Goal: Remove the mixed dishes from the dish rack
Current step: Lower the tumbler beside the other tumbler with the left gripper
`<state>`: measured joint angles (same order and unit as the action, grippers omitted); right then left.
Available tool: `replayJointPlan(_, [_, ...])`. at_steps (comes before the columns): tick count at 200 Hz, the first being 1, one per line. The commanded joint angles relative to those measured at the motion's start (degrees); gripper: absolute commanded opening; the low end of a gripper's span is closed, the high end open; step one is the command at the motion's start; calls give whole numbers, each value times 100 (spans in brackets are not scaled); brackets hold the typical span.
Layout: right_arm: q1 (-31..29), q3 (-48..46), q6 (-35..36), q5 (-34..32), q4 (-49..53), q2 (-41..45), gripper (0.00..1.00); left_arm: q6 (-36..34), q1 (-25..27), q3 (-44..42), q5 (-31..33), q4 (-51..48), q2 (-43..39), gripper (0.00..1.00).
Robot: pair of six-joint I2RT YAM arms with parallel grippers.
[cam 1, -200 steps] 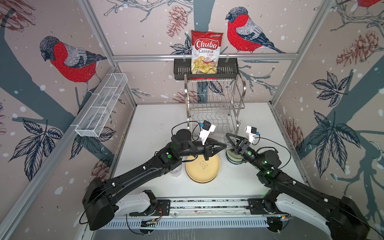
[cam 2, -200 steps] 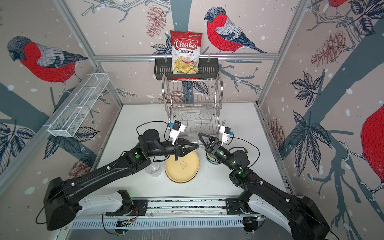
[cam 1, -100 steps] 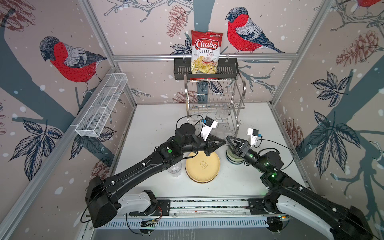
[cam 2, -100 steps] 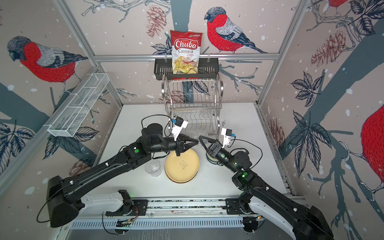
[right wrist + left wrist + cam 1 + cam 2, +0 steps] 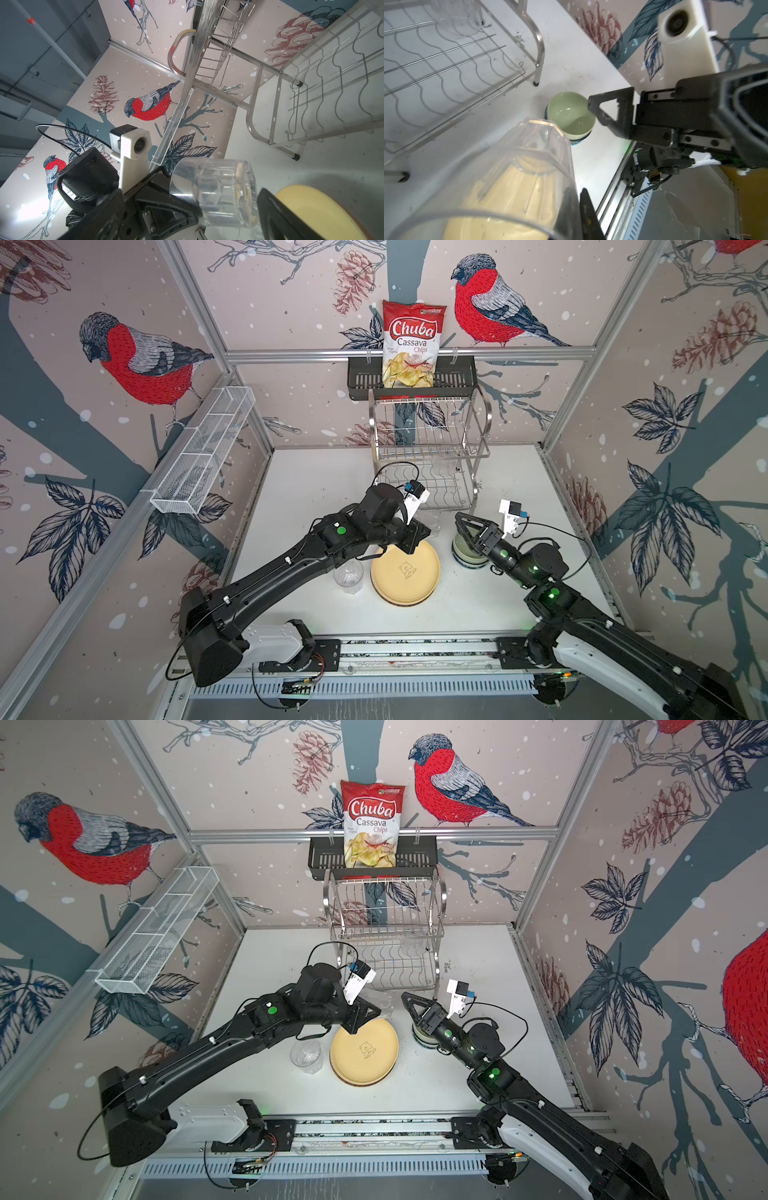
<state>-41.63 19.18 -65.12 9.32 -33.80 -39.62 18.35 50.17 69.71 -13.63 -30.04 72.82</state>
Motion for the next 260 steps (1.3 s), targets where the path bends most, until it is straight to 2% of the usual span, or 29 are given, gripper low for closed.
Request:
replayJointPlan(1, [6,24,171,-126,137,50,99,-265,-7,192,653,-845,17,0])
replayJointPlan(25, [23,-11,183,-132,199,72,99,-326,-121,380,1177,-1397,115,0])
replayJointPlan(86, [102,-62,270,-201,413,207,100,-315,-928,472,2280,-2153,339,0])
replayJointPlan(116, [162,-168,246,-218,409,258,99,-338,-1426,395,2171,-2131,499,0])
replayJointPlan(143, [234,-247,228,-204,363,277,99,-343,-1645,328,2185,-2120,814,0])
replayJointPlan(195, [368,-353,211,-155,295,304,99,-240,-1686,339,2047,-2211,1531,0])
replayJointPlan(260, [519,-518,108,-106,125,270,100,-210,-1686,39,1814,-2085,1995,0])
